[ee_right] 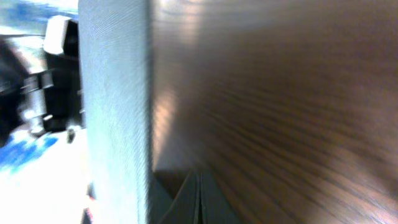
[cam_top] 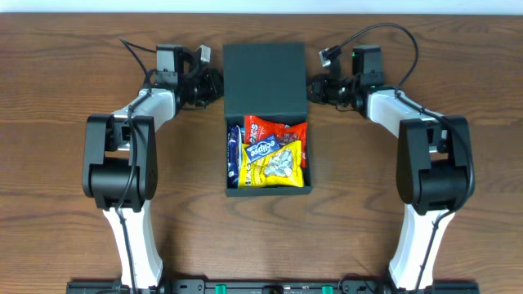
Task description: Pack container
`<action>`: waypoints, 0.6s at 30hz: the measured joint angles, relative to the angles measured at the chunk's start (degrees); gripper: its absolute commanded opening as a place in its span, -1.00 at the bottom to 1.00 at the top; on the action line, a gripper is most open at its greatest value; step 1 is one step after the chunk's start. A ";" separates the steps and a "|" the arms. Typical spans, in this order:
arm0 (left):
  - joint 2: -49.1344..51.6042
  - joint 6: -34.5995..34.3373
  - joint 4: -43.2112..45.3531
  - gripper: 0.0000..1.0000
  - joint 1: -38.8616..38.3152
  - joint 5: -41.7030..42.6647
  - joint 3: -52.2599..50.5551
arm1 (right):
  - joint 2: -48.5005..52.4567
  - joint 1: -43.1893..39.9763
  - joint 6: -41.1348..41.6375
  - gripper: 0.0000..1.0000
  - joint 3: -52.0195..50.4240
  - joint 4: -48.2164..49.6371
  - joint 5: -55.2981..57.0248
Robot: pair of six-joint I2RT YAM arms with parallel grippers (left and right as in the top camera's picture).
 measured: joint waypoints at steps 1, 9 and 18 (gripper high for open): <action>0.00 0.02 0.00 -0.89 0.17 1.18 0.63 | 0.00 -0.33 0.02 -0.97 0.00 0.48 -1.64; -0.02 1.36 0.13 -0.88 1.73 9.60 3.98 | -0.98 -1.70 -1.44 -0.96 0.00 0.57 -9.07; -3.48 5.09 -0.35 -0.89 2.25 12.57 4.13 | -8.00 -1.90 -3.61 -0.97 0.00 -1.16 -10.73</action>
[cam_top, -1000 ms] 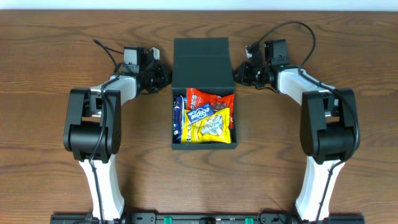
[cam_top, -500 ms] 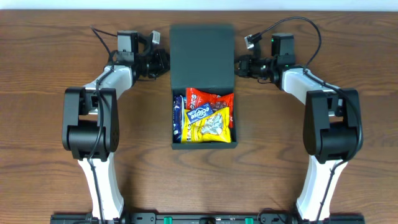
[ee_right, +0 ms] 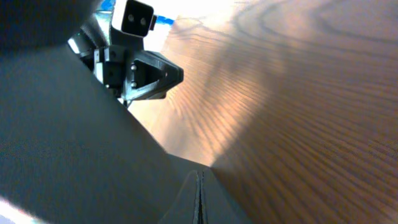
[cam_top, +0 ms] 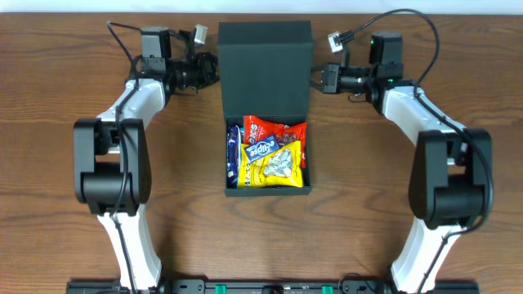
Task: Pack container
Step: 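Fold the lid forward over the box with both grippers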
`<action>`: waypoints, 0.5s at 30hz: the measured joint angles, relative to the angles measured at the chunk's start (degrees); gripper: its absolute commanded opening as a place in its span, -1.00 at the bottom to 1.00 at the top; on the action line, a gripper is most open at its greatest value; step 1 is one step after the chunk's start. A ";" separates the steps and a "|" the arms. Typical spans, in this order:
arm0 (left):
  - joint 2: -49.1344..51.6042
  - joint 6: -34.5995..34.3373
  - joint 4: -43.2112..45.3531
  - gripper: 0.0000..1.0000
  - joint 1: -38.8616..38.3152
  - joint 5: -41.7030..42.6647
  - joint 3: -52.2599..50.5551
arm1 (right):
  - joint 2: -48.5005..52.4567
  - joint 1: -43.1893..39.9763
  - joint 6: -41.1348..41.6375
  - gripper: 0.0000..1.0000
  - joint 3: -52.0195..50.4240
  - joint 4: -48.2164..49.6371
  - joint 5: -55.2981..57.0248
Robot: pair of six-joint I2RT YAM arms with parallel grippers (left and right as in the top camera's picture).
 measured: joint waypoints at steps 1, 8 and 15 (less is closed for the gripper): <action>-1.11 0.61 -0.46 -0.89 -0.02 0.15 0.00 | -0.85 0.00 -0.20 -0.97 0.00 -0.74 -0.09; -10.38 8.28 -10.03 -0.89 -0.02 0.50 0.44 | -5.90 0.02 -4.52 -0.97 0.09 -11.41 0.20; -14.49 20.37 -26.88 -0.89 -0.02 -3.08 0.66 | -9.81 0.42 -14.32 -0.97 0.22 -29.92 5.81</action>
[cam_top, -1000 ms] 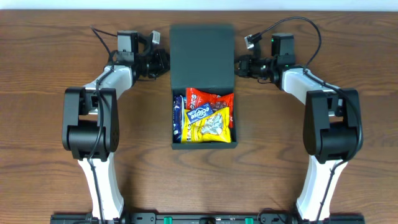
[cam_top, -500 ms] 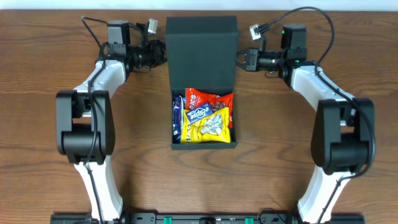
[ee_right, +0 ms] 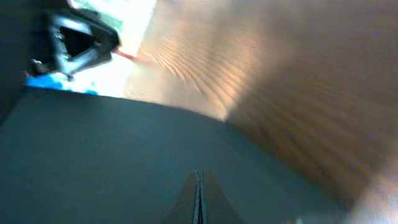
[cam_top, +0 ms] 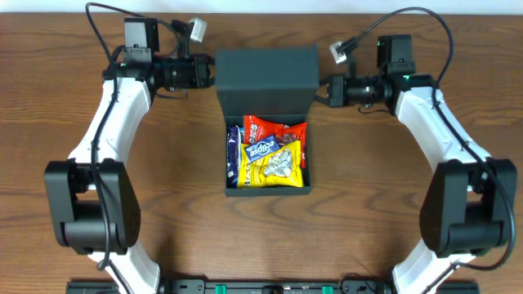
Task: Pack container
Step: 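Fold the lid forward over the box with both grippers, then press down on the closed lid with both grippers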
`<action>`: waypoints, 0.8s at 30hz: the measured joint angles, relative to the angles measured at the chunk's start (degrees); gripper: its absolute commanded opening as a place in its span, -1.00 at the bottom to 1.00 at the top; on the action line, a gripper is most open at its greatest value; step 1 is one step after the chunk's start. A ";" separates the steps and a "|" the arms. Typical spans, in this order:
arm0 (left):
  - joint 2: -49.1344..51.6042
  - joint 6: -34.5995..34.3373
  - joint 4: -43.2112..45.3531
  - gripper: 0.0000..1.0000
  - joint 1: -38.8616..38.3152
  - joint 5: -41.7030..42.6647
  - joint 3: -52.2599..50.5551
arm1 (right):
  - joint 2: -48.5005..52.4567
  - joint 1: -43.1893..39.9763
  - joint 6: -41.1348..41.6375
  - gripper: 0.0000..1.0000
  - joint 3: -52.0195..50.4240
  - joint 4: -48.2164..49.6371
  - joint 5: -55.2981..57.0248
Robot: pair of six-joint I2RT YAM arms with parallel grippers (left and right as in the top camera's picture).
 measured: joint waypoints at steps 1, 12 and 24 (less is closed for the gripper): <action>-0.44 1.77 -2.58 -0.88 0.00 -0.85 0.00 | -0.42 0.15 -1.51 -0.96 0.00 -2.10 0.98; -3.48 13.35 -14.84 -0.88 0.00 -10.51 0.00 | -1.01 1.03 -8.98 -0.97 0.00 -8.61 10.03; -11.43 14.27 -21.81 -0.88 -0.61 -18.95 0.00 | -11.19 1.03 -9.77 -0.97 0.00 2.80 20.26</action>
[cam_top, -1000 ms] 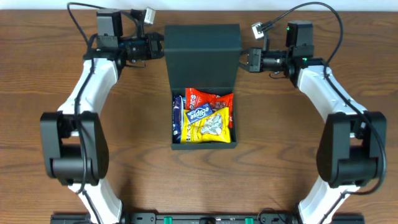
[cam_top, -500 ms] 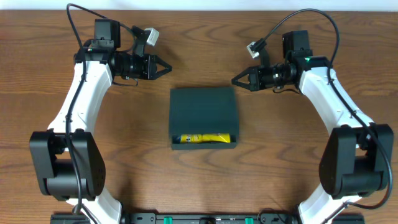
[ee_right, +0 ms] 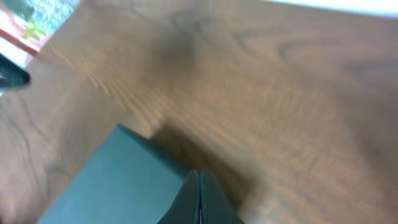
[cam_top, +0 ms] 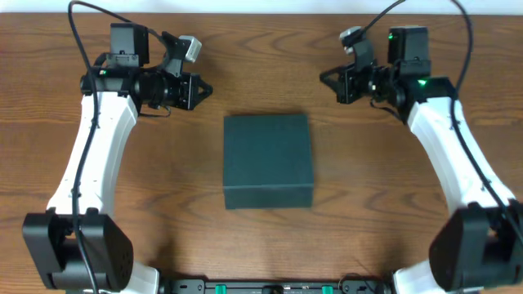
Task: Pack container
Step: 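Press down on the closed lid with both grippers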
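The dark green box (cam_top: 268, 160) sits shut at the table's middle, its lid down flat and the snack packets inside hidden. My left gripper (cam_top: 198, 86) hovers up and to the left of the box, fingers together, holding nothing. My right gripper (cam_top: 324, 77) hovers up and to the right of it. In the right wrist view the fingers of the right gripper (ee_right: 199, 174) are pressed together with nothing between them, and a corner of the box (ee_right: 112, 183) lies below them.
Brown wooden table (cam_top: 163, 204) all round the box. Cables loop from both wrists near the table's far edge (cam_top: 261, 13). A black rail runs along the near edge (cam_top: 261, 286).
The lid stood upright behind the open box with both grippers at its sides. Now it lies down over the box, and both grippers are off it, farther apart.
The lid lay folded back flat behind the open box of packets, a gripper at each side edge. Then it was raised, then nearly upright with the grippers still against it. Now the box is shut and both grippers are clear.
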`<action>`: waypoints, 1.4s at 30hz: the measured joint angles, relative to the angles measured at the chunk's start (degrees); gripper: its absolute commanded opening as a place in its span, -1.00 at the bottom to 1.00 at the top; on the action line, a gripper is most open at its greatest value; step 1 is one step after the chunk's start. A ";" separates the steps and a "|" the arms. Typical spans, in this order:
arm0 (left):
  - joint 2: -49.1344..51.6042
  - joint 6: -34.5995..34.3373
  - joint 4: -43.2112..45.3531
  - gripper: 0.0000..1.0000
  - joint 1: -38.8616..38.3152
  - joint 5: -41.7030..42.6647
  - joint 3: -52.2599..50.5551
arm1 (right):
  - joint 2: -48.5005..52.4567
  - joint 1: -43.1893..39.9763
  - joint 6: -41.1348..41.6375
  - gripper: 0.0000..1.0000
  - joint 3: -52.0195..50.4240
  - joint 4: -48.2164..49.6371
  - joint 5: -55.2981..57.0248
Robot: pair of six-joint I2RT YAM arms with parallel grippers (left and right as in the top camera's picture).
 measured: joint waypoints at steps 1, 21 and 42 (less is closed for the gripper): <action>-0.02 0.70 -1.31 -0.88 -0.70 -0.50 0.00 | -0.87 0.00 -0.02 -0.97 0.00 0.22 0.17; 0.02 7.96 -3.50 -0.88 -21.14 -4.98 -19.08 | -23.50 0.17 -0.31 -0.97 -0.07 -27.87 1.25; -0.20 8.28 -1.27 -0.88 -22.05 -5.33 -21.14 | -43.89 21.77 20.31 -0.96 -50.01 -0.35 11.61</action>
